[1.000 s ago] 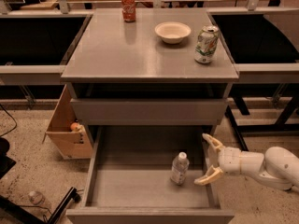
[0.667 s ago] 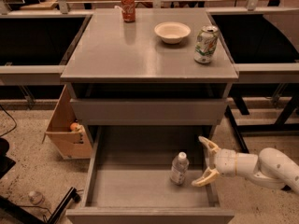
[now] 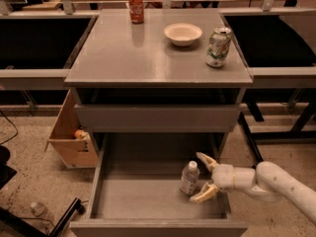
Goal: Pick blue plastic bottle from middle drawer and place on counter
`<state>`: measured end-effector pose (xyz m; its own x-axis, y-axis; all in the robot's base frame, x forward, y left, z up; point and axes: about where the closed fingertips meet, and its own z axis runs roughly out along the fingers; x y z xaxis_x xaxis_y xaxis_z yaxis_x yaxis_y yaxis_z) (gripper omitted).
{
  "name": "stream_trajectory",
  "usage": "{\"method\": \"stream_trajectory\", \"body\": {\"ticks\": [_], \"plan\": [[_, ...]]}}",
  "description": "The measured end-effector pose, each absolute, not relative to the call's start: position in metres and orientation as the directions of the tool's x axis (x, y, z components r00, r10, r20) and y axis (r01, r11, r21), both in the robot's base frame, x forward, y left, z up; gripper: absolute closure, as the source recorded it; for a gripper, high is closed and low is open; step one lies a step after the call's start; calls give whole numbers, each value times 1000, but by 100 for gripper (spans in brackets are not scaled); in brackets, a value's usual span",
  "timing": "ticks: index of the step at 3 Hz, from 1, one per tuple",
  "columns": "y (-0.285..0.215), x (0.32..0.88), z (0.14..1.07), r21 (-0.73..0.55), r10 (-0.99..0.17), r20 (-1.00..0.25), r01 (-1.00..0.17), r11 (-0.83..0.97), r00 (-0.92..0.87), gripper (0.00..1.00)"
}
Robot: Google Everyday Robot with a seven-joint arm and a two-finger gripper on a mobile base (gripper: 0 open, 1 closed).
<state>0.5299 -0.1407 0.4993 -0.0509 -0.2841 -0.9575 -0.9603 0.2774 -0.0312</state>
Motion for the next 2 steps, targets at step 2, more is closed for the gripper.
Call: {"method": "stream_trajectory", "body": {"ticks": [2], "plan": [[-104, 546, 470, 84, -221, -965, -962, 259, -144, 23]]}}
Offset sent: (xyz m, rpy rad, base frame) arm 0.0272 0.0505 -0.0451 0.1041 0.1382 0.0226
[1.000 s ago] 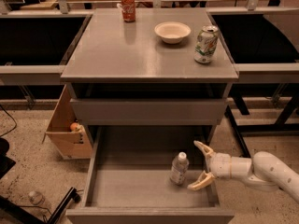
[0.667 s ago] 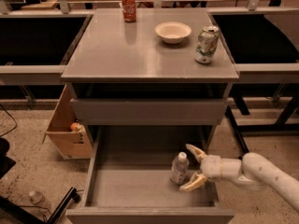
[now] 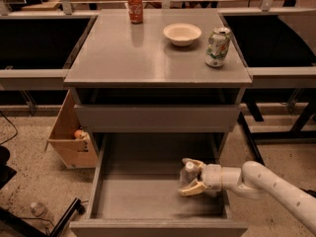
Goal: Pick blue plastic bottle from middle drawer and place on counter
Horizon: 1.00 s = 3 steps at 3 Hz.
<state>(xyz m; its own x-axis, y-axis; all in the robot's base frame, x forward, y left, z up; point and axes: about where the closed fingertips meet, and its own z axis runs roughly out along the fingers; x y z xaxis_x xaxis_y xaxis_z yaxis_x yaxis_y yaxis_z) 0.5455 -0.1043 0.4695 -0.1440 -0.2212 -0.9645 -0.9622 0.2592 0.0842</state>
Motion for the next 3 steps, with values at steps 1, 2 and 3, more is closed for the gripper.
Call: {"method": "stream_trajectory", "body": {"ticks": [1, 2, 3], "plan": [[-94, 555, 460, 95, -201, -969, -964, 249, -147, 46], [-94, 555, 460, 95, -200, -969, -964, 249, -147, 77], [-94, 555, 460, 95, -200, -969, -964, 249, -147, 99]]}}
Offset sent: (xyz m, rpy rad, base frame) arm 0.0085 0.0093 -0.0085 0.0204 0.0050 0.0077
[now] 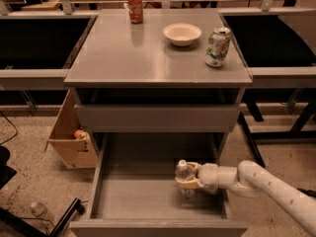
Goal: Pick blue plastic bottle from middle drawer and place on counter
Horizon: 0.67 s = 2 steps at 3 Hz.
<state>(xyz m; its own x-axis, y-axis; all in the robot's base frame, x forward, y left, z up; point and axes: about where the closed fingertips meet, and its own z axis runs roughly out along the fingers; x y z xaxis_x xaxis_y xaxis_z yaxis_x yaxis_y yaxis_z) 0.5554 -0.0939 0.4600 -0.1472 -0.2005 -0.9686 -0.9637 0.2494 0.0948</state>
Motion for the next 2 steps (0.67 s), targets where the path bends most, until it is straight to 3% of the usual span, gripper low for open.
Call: {"method": "stream_trajectory", "body": {"ticks": [2], "plan": [[-80, 559, 550, 29, -223, -971, -970, 240, -84, 100]]}}
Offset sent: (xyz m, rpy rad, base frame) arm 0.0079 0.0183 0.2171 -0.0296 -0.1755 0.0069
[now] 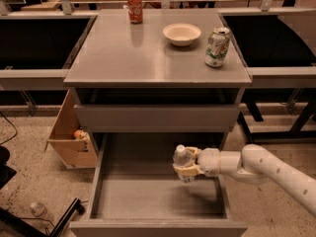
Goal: Pick blue plastic bottle from middle drawer and place on counter
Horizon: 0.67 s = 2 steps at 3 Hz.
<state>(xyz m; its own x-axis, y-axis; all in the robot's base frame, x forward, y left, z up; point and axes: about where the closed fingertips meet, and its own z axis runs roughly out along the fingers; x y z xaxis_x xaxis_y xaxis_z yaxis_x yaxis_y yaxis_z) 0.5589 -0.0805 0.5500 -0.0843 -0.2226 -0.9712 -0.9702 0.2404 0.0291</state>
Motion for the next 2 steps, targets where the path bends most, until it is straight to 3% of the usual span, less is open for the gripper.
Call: {"method": "stream_trajectory", "body": {"ticks": [2], "plan": [[-69, 545, 747, -66, -109, -993, -977, 202, 45, 100]]}}
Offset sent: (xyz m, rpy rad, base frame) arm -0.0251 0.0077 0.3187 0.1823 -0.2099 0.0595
